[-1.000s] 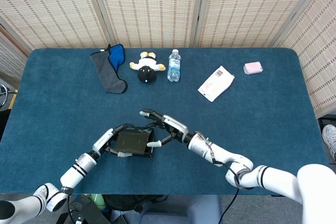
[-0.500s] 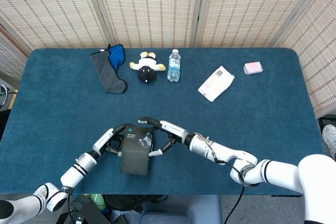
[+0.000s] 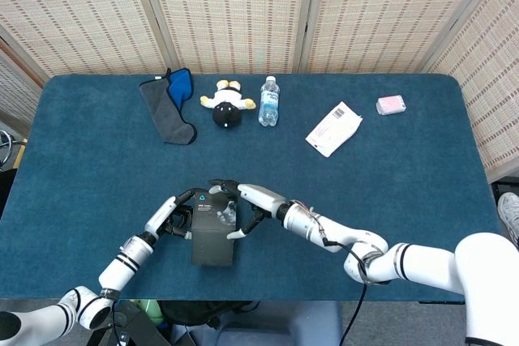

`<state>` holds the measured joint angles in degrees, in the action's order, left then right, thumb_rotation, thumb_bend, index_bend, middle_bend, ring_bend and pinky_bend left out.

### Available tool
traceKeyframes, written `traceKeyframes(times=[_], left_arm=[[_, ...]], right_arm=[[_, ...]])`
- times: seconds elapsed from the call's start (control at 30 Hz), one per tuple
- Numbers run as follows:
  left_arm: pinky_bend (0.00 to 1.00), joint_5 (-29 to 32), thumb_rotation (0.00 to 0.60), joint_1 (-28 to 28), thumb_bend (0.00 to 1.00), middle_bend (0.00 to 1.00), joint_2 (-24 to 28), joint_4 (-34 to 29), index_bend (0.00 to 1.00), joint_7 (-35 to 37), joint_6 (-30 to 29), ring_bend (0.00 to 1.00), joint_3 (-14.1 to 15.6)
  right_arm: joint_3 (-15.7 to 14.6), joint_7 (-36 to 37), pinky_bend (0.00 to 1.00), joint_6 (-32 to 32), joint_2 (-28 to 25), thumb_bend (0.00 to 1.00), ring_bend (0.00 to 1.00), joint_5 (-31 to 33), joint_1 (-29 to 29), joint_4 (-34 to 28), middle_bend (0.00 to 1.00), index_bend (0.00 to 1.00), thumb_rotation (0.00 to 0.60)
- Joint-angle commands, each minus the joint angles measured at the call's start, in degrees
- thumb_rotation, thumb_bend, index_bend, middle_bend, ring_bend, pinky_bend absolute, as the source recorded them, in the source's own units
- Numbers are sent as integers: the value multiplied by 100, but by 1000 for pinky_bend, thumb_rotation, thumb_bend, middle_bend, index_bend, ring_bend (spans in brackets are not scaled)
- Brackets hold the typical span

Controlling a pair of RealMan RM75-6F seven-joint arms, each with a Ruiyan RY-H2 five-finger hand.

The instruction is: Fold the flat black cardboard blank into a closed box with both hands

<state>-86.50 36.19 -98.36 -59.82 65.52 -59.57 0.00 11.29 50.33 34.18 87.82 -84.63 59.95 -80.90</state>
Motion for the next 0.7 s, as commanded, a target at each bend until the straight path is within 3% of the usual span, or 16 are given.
traceKeyframes(times=[0.03,0.4,0.7], left_arm=[[828,159,600,-74,78,299,-40,-129,227,-216,16,676,-104],[828,521,600,-211,79,293,-53,-594,171,-985,130,678,-342],[827,750,600,-289,79,185,21,-914,82,-1487,288,677,-463]], right_arm=[[130,-989,131,-95,12,0,19,643,56,-244,135,39,600],[26,-3516,131,257,295,0,47,1679,187,-386,204,171,600],[-138,-5254,131,925,723,0,49,2201,199,-432,215,205,600]])
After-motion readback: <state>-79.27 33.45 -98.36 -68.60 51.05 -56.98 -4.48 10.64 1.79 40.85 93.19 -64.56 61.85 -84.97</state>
